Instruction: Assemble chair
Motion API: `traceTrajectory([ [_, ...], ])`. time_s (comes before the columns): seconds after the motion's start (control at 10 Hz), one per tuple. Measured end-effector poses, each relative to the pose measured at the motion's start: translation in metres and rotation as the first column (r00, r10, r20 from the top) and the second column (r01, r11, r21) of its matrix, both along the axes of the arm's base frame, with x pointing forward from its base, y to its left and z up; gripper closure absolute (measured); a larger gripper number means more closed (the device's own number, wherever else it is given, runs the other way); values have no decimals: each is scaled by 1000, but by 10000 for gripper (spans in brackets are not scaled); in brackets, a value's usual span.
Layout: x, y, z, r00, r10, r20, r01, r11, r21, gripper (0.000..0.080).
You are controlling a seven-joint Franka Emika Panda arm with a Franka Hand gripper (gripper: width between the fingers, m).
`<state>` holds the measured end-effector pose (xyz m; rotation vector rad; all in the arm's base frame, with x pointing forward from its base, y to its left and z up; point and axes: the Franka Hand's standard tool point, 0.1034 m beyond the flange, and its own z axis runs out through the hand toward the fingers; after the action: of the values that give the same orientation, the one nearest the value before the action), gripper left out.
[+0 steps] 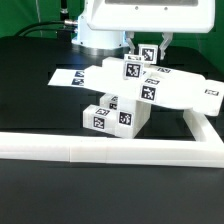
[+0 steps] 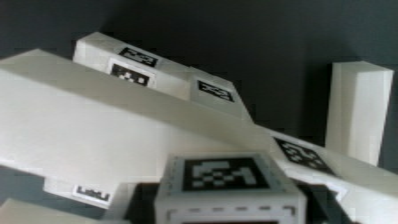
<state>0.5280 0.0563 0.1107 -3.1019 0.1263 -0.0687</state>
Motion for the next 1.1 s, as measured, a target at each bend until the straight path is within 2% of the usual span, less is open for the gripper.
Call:
traceTrajectory([
  [0.2, 0, 0, 0, 999, -52, -2, 52, 999, 4, 535],
  [0.5, 0, 2, 0, 949, -316, -13, 317, 948, 31, 535],
  [0.8, 0, 3, 0, 846, -532, -38, 533, 844, 60, 534],
  [1.1, 0, 5, 0, 740, -670, -58, 673, 737, 63, 534],
])
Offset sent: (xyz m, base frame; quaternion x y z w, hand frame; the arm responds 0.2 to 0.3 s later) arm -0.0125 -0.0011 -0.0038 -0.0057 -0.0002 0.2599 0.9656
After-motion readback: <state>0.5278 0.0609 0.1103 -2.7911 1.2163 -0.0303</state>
